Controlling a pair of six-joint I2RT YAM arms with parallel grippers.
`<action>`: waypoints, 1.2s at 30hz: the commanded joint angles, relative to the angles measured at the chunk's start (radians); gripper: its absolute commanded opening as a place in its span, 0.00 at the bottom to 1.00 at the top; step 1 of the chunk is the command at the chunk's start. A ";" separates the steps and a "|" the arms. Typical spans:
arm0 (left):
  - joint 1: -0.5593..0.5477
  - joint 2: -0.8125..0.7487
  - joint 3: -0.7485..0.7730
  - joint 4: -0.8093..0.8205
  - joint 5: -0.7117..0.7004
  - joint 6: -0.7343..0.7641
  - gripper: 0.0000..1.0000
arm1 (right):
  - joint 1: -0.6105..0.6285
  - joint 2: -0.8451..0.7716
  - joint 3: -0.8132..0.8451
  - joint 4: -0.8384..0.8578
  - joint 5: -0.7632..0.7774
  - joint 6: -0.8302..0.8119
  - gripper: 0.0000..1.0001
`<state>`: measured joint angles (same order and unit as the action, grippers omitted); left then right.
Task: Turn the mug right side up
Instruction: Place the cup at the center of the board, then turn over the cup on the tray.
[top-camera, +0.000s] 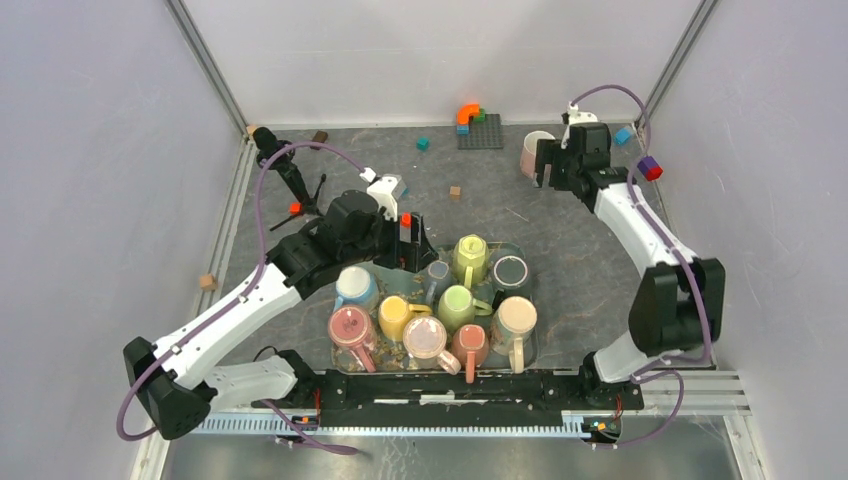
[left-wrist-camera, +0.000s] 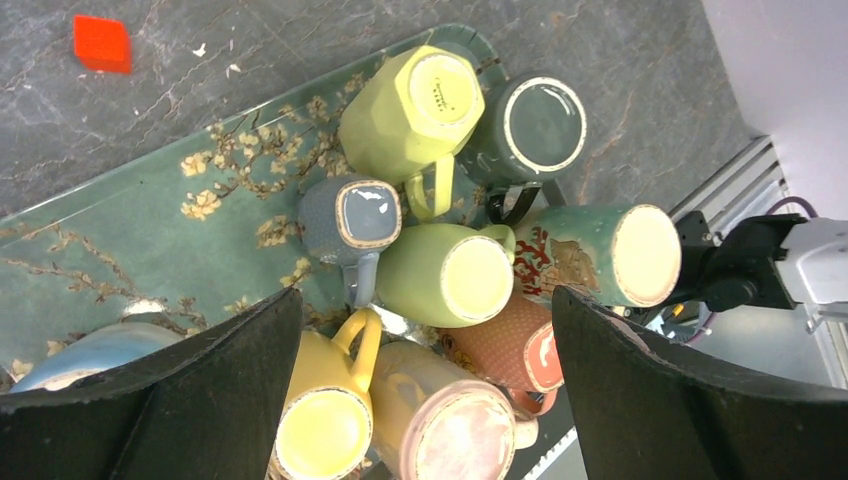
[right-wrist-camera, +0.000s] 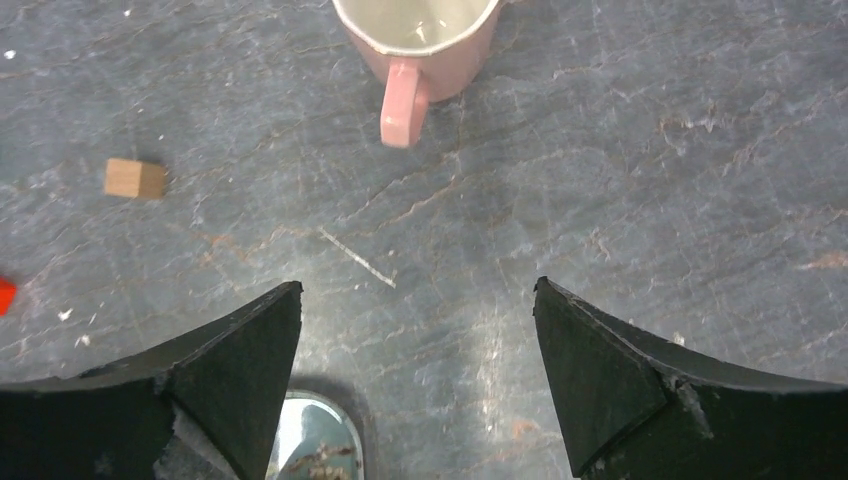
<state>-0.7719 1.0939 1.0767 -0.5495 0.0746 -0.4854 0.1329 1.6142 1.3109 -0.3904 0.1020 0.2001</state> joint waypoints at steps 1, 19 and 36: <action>-0.002 0.020 -0.011 -0.038 -0.031 0.021 1.00 | 0.009 -0.150 -0.134 0.110 -0.031 0.024 0.92; -0.103 0.281 -0.005 -0.070 -0.181 -0.012 0.69 | 0.103 -0.467 -0.393 0.227 -0.131 0.070 0.92; -0.156 0.450 0.037 -0.005 -0.217 -0.013 0.51 | 0.108 -0.546 -0.452 0.235 -0.160 0.082 0.92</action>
<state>-0.9180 1.5185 1.0676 -0.6075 -0.1043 -0.4900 0.2344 1.0966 0.8684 -0.1886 -0.0521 0.2768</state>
